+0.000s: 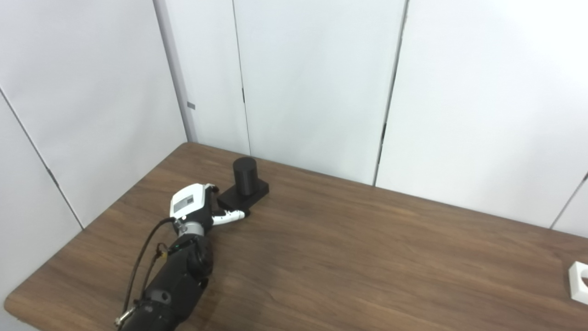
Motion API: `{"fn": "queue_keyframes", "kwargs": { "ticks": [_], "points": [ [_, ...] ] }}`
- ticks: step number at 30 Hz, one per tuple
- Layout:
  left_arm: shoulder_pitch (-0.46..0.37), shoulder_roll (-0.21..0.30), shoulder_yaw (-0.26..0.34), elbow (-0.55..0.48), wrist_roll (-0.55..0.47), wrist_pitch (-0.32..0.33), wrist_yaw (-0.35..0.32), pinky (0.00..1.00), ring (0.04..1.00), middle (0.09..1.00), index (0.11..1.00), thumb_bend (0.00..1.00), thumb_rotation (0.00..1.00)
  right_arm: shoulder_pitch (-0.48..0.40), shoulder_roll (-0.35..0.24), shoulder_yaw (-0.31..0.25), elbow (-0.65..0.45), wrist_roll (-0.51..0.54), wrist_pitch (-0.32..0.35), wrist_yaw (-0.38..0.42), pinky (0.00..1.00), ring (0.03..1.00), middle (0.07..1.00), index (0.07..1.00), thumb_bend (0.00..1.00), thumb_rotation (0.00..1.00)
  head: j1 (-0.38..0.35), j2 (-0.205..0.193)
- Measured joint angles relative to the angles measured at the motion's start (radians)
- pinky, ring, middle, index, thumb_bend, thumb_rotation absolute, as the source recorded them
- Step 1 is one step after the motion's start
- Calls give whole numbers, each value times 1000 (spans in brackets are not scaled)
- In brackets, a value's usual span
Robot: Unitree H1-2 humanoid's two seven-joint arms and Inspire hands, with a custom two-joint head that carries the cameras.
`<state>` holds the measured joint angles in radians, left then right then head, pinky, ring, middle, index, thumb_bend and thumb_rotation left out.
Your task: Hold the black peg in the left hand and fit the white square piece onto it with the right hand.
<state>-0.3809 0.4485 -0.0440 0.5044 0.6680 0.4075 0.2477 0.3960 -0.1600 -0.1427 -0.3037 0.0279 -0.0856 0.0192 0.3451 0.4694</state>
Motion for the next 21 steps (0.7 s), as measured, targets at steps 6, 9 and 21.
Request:
{"fn": "queue_keyframes", "kwargs": {
  "ticks": [6, 9, 21],
  "points": [
    [-17, 1, -18, 60, -2, -28, 61, 943, 905, 867, 796, 1000, 565, 4, 0, 5, -6, -16, 4, -3, 937, 941, 912, 938, 437, 1000, 0, 3],
    [-18, 1, -22, 71, -8, -34, 80, 944, 897, 858, 796, 996, 549, 5, 0, 6, -6, -16, 3, -3, 968, 947, 914, 937, 450, 1000, 0, 3],
    [-26, -5, -28, 119, -29, -107, 176, 889, 845, 808, 707, 899, 484, 9, 0, 9, -18, -21, 20, -4, 989, 942, 905, 932, 494, 1000, -6, 6]
  ]
}}
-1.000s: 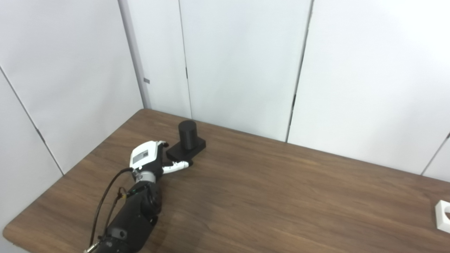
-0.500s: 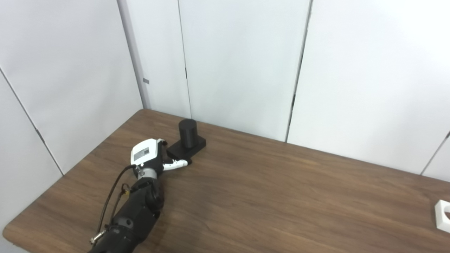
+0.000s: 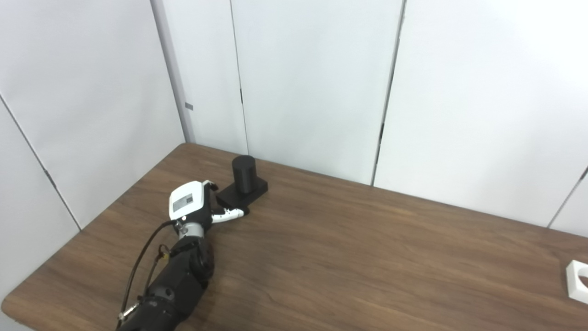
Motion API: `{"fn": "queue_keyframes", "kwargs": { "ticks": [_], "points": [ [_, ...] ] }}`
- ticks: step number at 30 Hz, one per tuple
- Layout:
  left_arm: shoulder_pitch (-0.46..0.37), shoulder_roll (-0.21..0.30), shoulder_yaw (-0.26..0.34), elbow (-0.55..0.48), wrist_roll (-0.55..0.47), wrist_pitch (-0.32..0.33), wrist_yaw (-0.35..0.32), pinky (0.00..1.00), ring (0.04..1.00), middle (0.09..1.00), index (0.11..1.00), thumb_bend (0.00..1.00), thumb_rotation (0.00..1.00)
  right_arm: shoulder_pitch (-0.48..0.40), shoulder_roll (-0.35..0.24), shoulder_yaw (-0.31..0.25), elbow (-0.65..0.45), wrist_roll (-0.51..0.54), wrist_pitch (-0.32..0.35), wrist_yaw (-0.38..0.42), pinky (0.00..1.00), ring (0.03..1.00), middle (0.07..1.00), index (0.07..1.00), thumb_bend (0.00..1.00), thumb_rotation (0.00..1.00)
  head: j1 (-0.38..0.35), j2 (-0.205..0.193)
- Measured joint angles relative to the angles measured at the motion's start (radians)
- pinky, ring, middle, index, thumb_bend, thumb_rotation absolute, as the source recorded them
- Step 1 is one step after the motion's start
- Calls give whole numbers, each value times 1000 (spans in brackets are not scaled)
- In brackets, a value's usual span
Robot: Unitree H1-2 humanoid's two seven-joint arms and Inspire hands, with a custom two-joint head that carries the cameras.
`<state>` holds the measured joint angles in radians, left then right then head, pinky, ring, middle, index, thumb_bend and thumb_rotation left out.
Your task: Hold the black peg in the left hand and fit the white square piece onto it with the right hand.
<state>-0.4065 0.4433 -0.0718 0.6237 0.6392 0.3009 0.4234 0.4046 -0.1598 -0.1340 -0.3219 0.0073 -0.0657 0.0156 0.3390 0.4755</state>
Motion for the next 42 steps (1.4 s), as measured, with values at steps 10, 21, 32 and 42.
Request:
{"fn": "queue_keyframes", "kwargs": {
  "ticks": [10, 21, 32, 42],
  "points": [
    [5, -4, -27, -38, -21, -12, -2, 922, 861, 816, 717, 905, 487, 0, 0, 1, 0, -2, 1, -1, 870, 925, 910, 932, 551, 1000, -2, 3],
    [-5, -27, -52, -27, -14, -23, 16, 895, 829, 793, 696, 864, 471, 0, 0, 11, -13, 6, 22, -2, 1000, 969, 919, 945, 546, 1000, -15, 2],
    [-35, -59, -32, 4, -8, 13, 131, 827, 754, 664, 482, 531, 64, -2, 0, 17, -17, 19, 33, -2, 1000, 964, 910, 943, 578, 1000, -18, 3],
    [-34, -62, -32, -8, -12, 18, 138, 789, 754, 669, 482, 523, 50, -4, 0, 17, -17, 20, 35, -2, 1000, 965, 906, 936, 614, 1000, -35, 9]
  ]
}}
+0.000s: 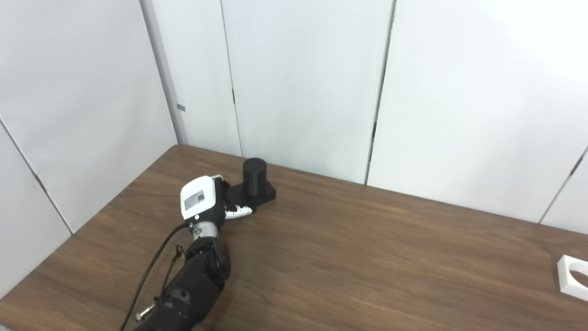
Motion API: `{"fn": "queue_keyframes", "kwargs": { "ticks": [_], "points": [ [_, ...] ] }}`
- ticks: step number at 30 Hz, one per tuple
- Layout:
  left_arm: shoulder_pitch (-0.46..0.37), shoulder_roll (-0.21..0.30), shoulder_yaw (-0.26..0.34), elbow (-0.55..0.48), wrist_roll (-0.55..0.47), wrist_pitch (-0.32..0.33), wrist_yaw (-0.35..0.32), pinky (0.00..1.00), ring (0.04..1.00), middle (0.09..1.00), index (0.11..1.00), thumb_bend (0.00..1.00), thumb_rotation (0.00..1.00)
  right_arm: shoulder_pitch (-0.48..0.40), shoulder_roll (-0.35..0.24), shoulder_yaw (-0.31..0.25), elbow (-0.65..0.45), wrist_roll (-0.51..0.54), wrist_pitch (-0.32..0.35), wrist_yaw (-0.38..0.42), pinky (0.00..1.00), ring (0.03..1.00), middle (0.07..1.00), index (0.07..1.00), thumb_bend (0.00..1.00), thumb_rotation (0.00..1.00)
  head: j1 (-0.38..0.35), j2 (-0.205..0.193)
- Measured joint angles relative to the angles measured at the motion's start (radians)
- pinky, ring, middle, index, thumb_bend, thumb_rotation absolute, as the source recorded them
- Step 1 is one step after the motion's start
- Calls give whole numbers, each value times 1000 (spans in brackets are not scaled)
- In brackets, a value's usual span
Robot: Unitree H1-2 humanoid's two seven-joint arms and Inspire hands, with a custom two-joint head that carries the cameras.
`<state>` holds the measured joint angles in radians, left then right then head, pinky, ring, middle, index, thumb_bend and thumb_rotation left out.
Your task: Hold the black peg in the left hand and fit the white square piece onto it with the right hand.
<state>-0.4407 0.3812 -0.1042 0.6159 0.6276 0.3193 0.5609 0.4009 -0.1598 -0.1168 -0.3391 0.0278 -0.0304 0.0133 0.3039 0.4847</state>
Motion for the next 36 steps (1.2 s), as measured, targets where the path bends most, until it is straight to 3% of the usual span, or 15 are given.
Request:
{"fn": "queue_keyframes", "kwargs": {
  "ticks": [8, 14, 19, 25, 28, 36],
  "points": [
    [55, 0, 0, -113, -6, 2, -51, 723, 746, 665, 481, 523, 51, -6, 0, 6, 0, -3, 6, 0, 1000, 977, 922, 950, 634, 1000, -46, 18],
    [187, -9, -6, -382, -13, -2, -155, 631, 726, 663, 481, 523, 53, -4, 5, 18, -18, -47, 21, -5, 1000, 978, 937, 986, 555, 1000, -108, 51],
    [282, -14, -11, -574, -6, -3, -233, 614, 718, 669, 482, 523, 52, 11, 7, 33, -49, -79, 40, -2, 1000, 987, 951, 997, 595, 1000, -149, 84],
    [403, -82, -45, -868, 8, 23, -361, 646, 759, 695, 482, 522, 51, 20, 10, 37, -86, -65, 91, 2, 1000, 976, 935, 986, 544, 1000, -186, 123],
    [439, -112, -56, -930, 18, 23, -411, 650, 765, 701, 482, 522, 51, 21, 10, 39, -104, -60, 113, 2, 993, 967, 928, 982, 534, 1000, -198, 138],
    [557, -129, -122, -1051, 47, -3, -514, 695, 792, 725, 482, 520, 46, 32, 10, 52, -140, -70, 145, 4, 969, 955, 923, 981, 447, 1000, -238, 193]
  ]
}}
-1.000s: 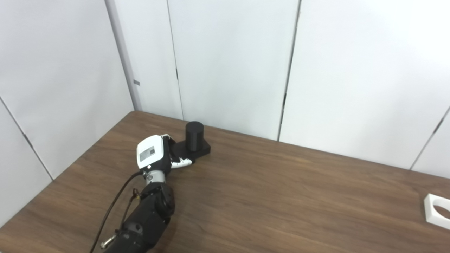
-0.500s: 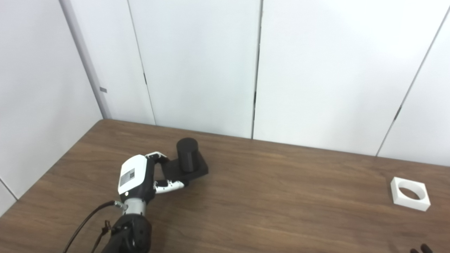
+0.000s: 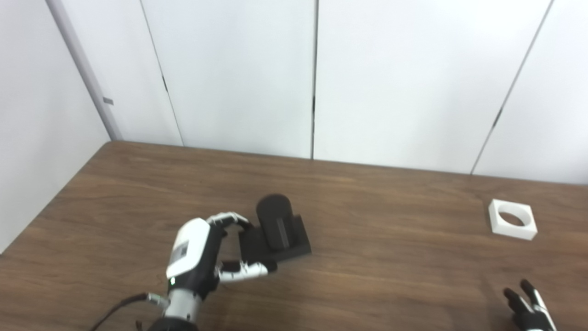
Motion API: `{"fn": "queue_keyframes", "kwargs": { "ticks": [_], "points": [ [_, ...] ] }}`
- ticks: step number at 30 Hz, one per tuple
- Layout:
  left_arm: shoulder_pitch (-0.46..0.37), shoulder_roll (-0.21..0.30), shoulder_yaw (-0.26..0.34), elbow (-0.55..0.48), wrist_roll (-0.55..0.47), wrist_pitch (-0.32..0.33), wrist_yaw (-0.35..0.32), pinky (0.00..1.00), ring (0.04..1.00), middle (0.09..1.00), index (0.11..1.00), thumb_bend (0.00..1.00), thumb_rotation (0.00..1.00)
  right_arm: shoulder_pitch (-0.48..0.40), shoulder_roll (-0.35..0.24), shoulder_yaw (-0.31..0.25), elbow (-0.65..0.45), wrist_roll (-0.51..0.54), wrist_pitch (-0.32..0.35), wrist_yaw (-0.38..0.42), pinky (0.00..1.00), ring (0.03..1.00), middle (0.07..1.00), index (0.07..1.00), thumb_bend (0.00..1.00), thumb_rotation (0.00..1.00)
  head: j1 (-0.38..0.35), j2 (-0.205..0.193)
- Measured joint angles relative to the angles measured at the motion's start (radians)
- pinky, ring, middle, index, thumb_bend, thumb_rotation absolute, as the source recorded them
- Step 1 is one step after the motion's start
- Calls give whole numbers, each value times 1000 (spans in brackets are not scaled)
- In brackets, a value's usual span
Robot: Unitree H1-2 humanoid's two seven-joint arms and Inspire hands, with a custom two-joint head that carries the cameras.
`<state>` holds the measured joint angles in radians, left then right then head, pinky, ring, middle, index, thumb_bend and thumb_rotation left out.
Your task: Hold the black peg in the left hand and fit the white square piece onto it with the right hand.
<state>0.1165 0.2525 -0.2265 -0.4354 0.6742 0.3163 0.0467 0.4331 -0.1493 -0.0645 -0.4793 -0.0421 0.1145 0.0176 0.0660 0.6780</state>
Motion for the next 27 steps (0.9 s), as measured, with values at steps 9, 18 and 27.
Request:
{"fn": "queue_keyframes", "kwargs": {
  "ticks": [9, 18, 27],
  "points": [
    [109, -15, -89, -27, 74, -112, -53, 848, 796, 721, 481, 520, 45, 4, 1, 9, -47, -9, 64, 2, 940, 930, 891, 950, 423, 1000, -66, 57],
    [157, -21, -141, -10, 131, -216, -67, 885, 799, 723, 481, 521, 47, 0, 10, 12, -84, -19, 112, 4, 915, 916, 875, 936, 462, 1000, -103, 103],
    [173, -57, -178, 36, 131, -280, -85, 844, 782, 714, 482, 521, 46, -4, 12, 18, -86, -29, 125, 7, 913, 911, 870, 933, 483, 1000, -146, 133]
  ]
}}
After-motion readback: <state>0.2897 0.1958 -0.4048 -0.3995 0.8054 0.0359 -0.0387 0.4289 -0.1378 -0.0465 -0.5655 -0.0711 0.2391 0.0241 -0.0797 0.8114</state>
